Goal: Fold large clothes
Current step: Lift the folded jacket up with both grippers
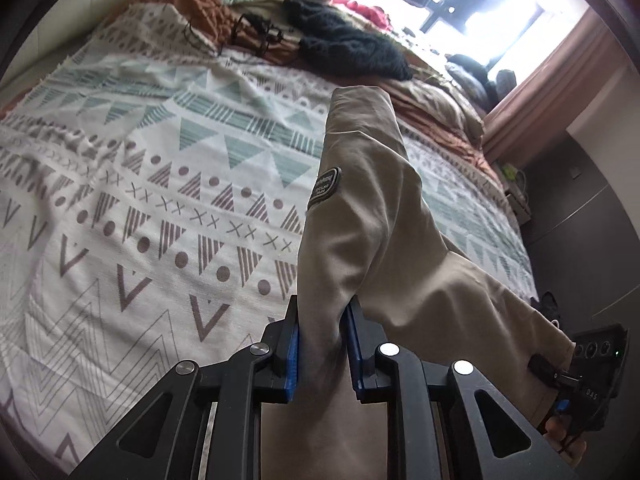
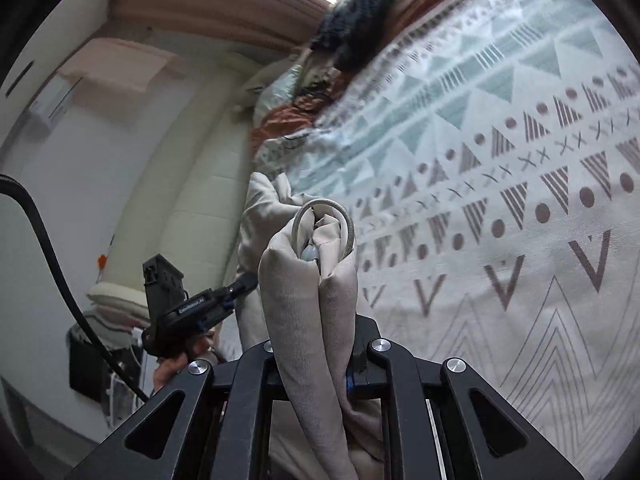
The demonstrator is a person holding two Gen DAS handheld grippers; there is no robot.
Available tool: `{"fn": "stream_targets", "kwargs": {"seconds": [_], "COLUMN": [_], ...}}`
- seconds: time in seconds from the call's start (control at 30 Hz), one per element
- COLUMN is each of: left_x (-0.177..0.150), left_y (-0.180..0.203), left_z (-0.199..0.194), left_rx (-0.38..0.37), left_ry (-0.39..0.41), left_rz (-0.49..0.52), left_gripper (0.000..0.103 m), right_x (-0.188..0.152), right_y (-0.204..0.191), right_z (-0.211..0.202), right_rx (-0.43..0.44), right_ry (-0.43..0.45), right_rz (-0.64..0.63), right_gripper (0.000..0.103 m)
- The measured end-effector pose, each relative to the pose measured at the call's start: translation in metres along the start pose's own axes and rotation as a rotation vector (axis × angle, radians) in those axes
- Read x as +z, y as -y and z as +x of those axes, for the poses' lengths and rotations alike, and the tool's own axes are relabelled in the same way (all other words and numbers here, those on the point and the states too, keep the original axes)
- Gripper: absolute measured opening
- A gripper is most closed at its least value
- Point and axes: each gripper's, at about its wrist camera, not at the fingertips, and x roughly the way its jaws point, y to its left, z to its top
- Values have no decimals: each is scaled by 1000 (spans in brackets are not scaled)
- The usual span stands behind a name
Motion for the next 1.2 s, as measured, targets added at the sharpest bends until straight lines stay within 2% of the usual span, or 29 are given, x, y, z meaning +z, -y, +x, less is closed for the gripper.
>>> {"fn": "stream_targets", "kwargs": {"seconds": [0.17, 0.47, 0.8, 0.97, 1.2], "left_x": [-13, -48, -85, -93, -89], "left_y": [8, 7, 20, 34, 41], "left_z": [-37, -103, -173, -215, -268], "left_rx": [-21, -83, -140, -179, -214], "left_ry": [64, 167, 242, 287, 342], "left_rz": [12, 20, 44, 68, 100], "left_gripper": [20, 19, 17, 17, 16], "right_x": [-22, -69, -132, -153, -164], "right_y": [-34, -83, -136, -171, -229], "right_z": [-21, -53, -90, -120, -150], "right_rx": [16, 57, 86, 110, 130], "right_ry": [60, 117, 183, 231, 277], "right_rz": [-62, -152, -243, -303, -404], "right_gripper": [13, 13, 12, 12, 12]}}
